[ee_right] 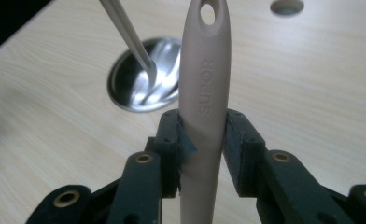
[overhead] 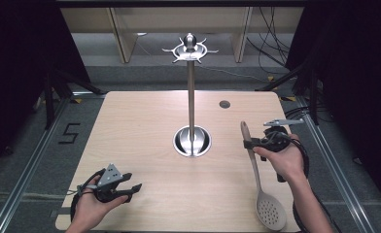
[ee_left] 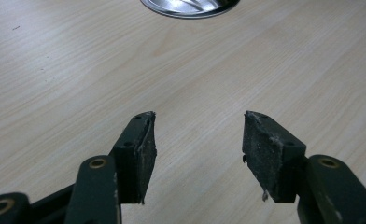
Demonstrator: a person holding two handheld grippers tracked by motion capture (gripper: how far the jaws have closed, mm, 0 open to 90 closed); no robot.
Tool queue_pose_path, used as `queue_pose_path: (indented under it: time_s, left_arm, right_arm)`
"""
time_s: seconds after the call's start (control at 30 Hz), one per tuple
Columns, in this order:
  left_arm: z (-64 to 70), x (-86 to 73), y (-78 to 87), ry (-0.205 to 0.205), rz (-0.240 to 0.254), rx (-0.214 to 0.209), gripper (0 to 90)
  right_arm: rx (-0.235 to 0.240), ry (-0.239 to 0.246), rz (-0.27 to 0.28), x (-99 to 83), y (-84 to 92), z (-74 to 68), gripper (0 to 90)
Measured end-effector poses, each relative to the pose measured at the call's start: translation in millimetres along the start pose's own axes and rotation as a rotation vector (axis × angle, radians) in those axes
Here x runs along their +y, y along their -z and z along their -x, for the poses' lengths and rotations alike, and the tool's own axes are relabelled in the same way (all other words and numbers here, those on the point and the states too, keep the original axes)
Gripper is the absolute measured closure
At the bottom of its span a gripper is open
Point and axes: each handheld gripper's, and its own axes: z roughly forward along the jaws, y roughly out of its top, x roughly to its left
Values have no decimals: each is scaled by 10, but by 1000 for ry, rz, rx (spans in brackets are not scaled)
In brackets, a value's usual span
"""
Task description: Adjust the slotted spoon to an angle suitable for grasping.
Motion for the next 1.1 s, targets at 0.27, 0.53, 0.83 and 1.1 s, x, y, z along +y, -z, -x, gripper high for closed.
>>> queue_pose_path:
  time_s: [0.27,0.53,0.83,1.1]
  left_arm:
    - [-1,-5,-9,2,0,-3,434]
    - [-21,8,-7,8,24,3,436]
    - [22,24,-7,27,55,9,437]
    - [4,-7,35,6,42,16,436]
  right_arm:
    - [51,97,161,-88,280,-123,694]
    - [97,193,308,-129,456,-197,694]
    - [76,211,449,-70,560,-202,695]
    - [62,180,474,-27,618,-223,694]
